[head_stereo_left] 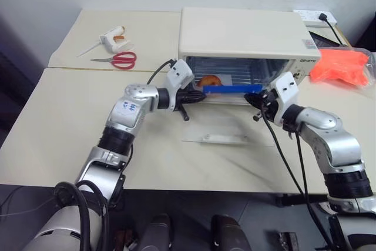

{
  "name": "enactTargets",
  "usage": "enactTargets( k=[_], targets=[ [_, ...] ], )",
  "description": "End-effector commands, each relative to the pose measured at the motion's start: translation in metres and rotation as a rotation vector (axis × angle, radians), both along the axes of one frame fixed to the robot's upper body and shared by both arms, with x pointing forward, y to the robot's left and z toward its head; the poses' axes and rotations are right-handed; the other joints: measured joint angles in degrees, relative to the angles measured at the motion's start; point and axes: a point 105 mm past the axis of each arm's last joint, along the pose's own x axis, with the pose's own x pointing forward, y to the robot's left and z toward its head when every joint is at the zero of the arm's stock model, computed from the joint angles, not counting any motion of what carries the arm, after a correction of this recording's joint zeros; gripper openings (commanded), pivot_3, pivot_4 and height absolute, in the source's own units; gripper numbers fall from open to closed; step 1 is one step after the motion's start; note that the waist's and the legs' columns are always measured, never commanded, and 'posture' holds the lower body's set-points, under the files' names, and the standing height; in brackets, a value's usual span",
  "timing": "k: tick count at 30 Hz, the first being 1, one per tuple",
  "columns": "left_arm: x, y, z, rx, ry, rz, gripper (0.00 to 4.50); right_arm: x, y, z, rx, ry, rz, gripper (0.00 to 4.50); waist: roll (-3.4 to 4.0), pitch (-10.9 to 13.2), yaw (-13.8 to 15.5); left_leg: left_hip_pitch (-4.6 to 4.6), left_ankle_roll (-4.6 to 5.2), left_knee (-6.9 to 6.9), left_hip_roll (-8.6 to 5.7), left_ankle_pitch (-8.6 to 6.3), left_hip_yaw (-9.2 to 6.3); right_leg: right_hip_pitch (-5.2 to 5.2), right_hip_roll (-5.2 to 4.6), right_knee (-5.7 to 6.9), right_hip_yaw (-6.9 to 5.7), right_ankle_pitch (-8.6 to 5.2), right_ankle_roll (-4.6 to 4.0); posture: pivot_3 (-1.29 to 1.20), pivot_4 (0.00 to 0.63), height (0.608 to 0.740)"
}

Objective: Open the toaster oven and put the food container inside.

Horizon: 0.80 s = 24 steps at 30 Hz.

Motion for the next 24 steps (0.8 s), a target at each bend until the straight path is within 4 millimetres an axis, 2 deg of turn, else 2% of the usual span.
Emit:
enactTargets(
  k=[1, 5, 11, 17, 19, 22, 24],
  targets=[
    [0.005, -0.003, 0.024, -0.048, -0.088, 0.042, 0.00, 0.007, 0.000, 0.017, 0.001, -0.084, -0.023, 0.03, 0.00, 0.0, 0.0, 0.00, 0.00, -0.01, 0.00, 0.00, -0.01, -0.01, -0.01, 0.00, 0.00, 0.00, 0.00, 0.00, 0.150, 0.740],
    [-0.002, 0.000, 0.028, -0.090, -0.088, 0.035, 0.00, 0.005, 0.003, 0.016, 0.007, -0.092, -0.004, 0.03, 0.00, 0.0, 0.0, 0.00, -0.02, -0.04, 0.00, 0.01, -0.04, -0.01, -0.01, 0.01, -0.04, 0.00, 0.00, 0.00, 0.150, 0.740],
    [-0.039, 0.014, 0.035, -0.144, -0.052, -0.098, 0.00, -0.014, -0.001, 0.018, -0.004, -0.082, 0.031, 0.03, 0.02, 0.0, -0.6, 0.00, -0.06, -0.05, 0.02, 0.01, -0.05, -0.01, -0.01, 0.02, -0.03, 0.00, 0.00, 0.00, 0.150, 0.740],
    [-0.078, 0.050, 0.048, -0.117, -0.034, -0.176, 0.00, -0.054, -0.021, 0.038, -0.010, -0.051, 0.061, 0.03, 0.05, 0.0, -1.1, 0.01, -0.09, -0.04, 0.06, 0.02, -0.11, 0.02, -0.01, 0.02, -0.03, 0.00, 0.00, 0.00, 0.150, 0.740],
    [-0.087, 0.063, 0.050, -0.091, -0.032, -0.183, 0.00, -0.067, -0.034, 0.034, -0.047, -0.013, 0.044, 0.03, 0.05, 0.0, -1.0, 0.06, -0.10, -0.05, 0.08, 0.01, -0.16, 0.09, 0.00, 0.00, -0.04, 0.00, 0.00, 0.00, 0.150, 0.740],
    [-0.099, 0.084, 0.062, -0.090, -0.036, -0.181, 0.00, -0.094, -0.056, 0.015, -0.069, 0.097, 0.014, 0.03, 0.04, 0.0, -0.7, 0.05, -0.08, -0.06, 0.10, 0.00, -0.22, 0.13, -0.02, -0.03, -0.04, 0.00, -0.01, 0.00, 0.150, 0.740],
    [-0.105, 0.100, 0.065, -0.082, 0.001, -0.157, 0.00, -0.117, -0.062, 0.003, -0.069, 0.172, 0.027, 0.03, 0.04, 0.0, -0.4, 0.03, -0.05, -0.06, 0.09, -0.02, -0.21, 0.13, -0.04, -0.04, -0.03, 0.00, -0.01, 0.00, 0.150, 0.740]
  ],
)
